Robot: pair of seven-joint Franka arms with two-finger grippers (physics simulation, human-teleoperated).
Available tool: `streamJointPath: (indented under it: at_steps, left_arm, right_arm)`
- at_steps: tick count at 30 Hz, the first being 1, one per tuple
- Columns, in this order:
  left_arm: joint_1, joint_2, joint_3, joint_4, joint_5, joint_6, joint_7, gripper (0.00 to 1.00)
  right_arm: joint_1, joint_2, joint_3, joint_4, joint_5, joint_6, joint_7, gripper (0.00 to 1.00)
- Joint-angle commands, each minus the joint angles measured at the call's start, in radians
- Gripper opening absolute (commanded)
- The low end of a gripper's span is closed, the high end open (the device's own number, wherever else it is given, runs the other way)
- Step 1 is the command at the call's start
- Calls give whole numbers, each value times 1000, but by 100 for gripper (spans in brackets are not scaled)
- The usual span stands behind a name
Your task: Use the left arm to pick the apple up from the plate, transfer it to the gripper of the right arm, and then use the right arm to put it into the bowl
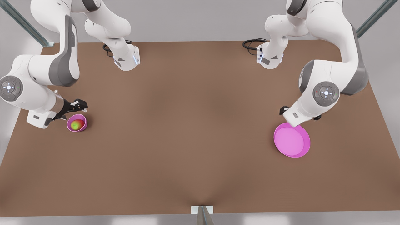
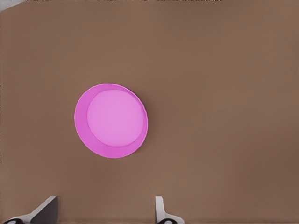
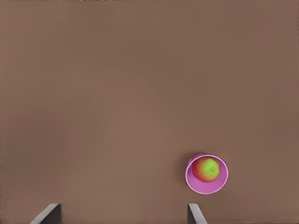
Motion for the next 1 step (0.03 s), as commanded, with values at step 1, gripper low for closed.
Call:
streamJointPath:
  at_steps: [1]
  left_arm:
    - [-2, -6, -2, 4, 17, -32, -3, 100]
  right_arm:
    - [0, -1, -1, 2, 9, -9, 264, 100]
